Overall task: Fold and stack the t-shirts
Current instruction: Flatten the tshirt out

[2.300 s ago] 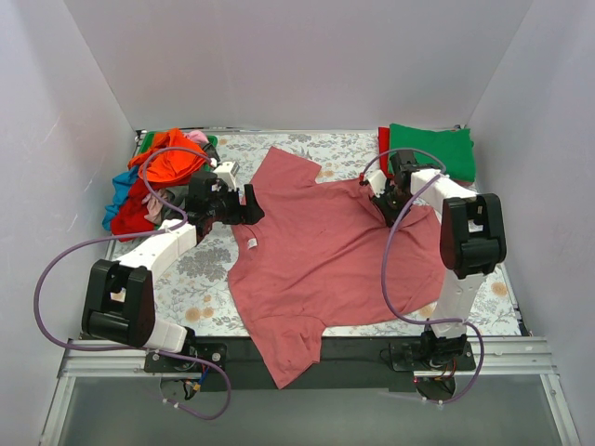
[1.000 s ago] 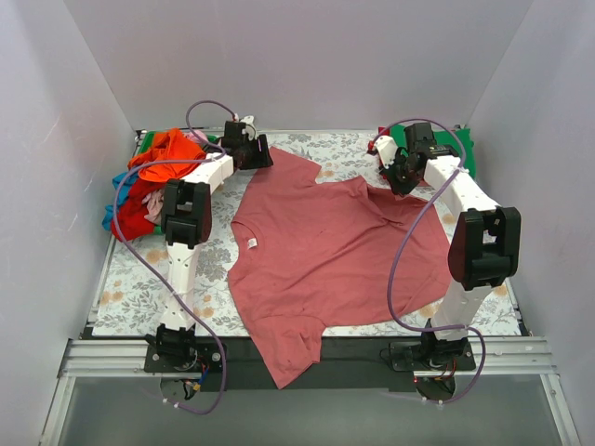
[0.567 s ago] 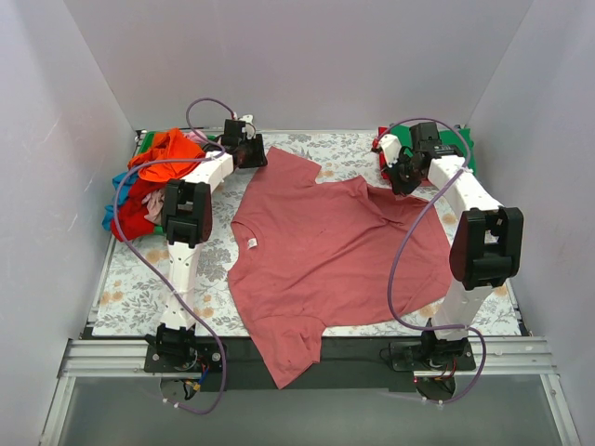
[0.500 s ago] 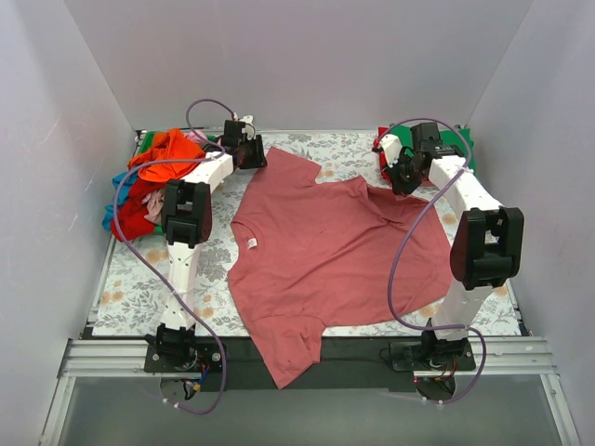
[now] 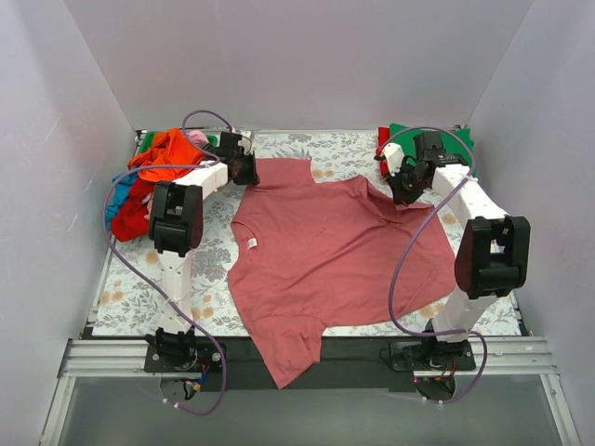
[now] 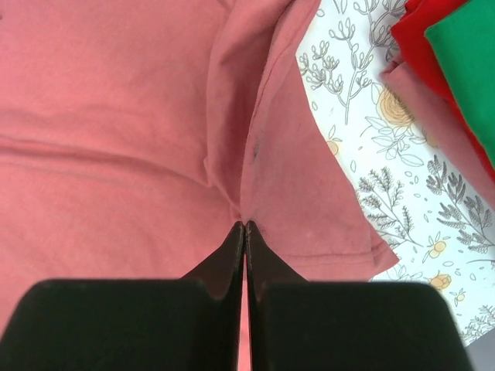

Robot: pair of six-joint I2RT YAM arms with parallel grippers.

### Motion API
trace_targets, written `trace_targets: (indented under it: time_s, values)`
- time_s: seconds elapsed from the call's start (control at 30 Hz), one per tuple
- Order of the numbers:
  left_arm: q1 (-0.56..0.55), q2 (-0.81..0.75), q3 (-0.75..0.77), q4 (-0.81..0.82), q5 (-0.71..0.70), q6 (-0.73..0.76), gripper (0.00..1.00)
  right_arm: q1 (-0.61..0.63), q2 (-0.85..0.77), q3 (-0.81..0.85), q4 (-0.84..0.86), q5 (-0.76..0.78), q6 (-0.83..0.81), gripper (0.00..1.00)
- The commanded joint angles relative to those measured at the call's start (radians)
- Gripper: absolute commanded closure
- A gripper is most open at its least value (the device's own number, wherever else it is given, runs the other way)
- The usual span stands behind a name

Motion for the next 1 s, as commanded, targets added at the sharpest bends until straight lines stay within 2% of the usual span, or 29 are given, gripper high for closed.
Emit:
trace_targets:
  time_s: [0.0, 0.4, 0.63, 0.73, 0.77, 0.97]
  values:
    - [-0.005, -0.109, -0.102, -0.036, -0.005, 0.038, 1.0, -0.009, -0.07, -0.033, 0.01, -0.025, 0.009, 0.99]
    - [-0.005, -0.328, -0.435, 0.054, 0.016, 0.011, 1.0, -0.018, -0.157, -0.133, 0.03, -0.03, 0.009, 0.99]
    - [-0.005, -0.394, -0.512, 0.094, -0.004, 0.0, 1.0, -0.02, -0.159, -0.158, 0.038, -0.035, 0.01, 0.99]
    - [-0.004, -0.449, -0.556, 0.156, -0.033, -0.011, 0.94, -0.02, -0.154, -0.155, 0.04, -0.035, 0.012, 0.99]
    - [-0.002, -0.462, -0.559, 0.165, -0.036, -0.018, 0.87, -0.018, -0.153, -0.153, 0.04, -0.036, 0.013, 0.99]
    - [0.01, -0.512, -0.57, 0.213, -0.044, -0.034, 0.71, -0.02, -0.142, -0.152, 0.041, -0.042, 0.015, 0.99]
